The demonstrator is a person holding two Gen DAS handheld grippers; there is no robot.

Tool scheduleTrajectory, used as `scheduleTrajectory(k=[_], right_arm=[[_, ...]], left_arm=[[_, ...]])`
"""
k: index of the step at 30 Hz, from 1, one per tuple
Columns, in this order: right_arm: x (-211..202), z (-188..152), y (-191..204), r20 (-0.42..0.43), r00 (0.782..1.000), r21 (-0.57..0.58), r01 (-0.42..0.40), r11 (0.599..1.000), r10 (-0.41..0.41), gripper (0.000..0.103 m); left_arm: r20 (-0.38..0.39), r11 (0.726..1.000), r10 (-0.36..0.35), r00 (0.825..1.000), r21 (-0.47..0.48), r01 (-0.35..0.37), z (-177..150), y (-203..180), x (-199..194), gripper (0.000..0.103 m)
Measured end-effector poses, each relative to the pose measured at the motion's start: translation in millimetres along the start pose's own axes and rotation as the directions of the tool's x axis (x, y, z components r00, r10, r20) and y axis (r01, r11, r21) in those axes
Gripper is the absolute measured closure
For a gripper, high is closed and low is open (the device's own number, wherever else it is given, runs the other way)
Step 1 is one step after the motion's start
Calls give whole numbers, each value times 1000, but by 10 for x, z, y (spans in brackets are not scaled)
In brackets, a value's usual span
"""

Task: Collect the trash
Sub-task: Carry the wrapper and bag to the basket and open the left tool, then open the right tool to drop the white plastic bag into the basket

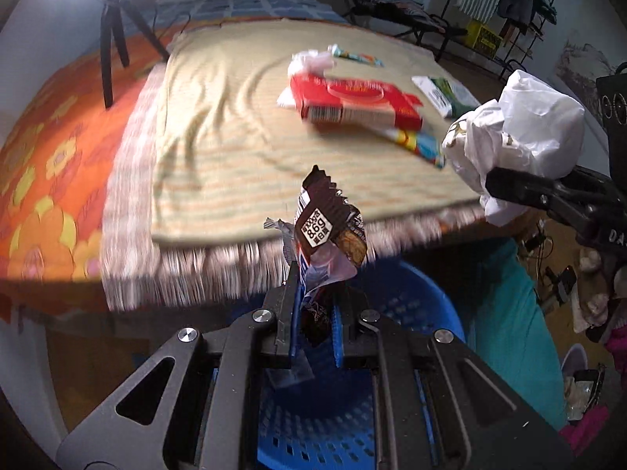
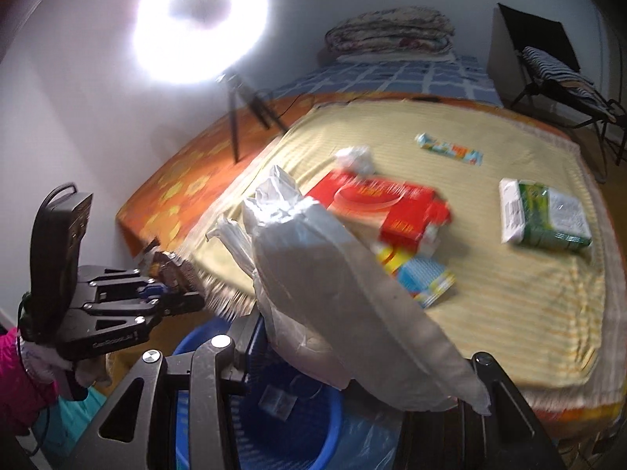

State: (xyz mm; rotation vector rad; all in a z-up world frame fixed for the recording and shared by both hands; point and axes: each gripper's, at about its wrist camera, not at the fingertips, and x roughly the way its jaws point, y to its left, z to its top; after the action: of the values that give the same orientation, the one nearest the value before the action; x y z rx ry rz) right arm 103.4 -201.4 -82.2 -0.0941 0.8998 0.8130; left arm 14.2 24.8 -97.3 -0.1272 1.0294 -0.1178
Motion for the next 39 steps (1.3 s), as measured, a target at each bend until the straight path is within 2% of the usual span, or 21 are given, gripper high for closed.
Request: scheduleTrajectory(k=[12,26,28,32,34,36,38,39], right_arm=[[192,-528,196,-112,993,1,-44,999,43,56],[424,-826,289,-198,979,4,-45,999,44,53],[452,-845,300,-207,977,2,-47,999,47,53],[511,-884,328,-226,973,-3,-52,999,50,52],[541,-909,343,-235,971,-5,-54,999,52,52],[561,-931,355,-241,969,-6,-55,998,52,52],[581,-944,361,-250,967,-7,-56,998,53,51],[589,-947,362,-252,966,-6,-55,998,52,50]], left_arm=[[-116,1000,-17,993,-12,15,-555,-109,276,92],[-200,1000,19,980,-1,-20,-792,-92,538,92],[-204,1000,23,979,0,-23,-792,-95,548,88],[-214,999,32,976,3,-33,-802,-78,590,86],[-219,999,36,975,2,-36,-835,-67,617,82],[-218,999,39,975,2,-40,-826,-63,609,65],[-215,999,44,976,5,-44,-876,-68,612,58],[-214,999,46,976,7,-45,-880,-65,607,57]])
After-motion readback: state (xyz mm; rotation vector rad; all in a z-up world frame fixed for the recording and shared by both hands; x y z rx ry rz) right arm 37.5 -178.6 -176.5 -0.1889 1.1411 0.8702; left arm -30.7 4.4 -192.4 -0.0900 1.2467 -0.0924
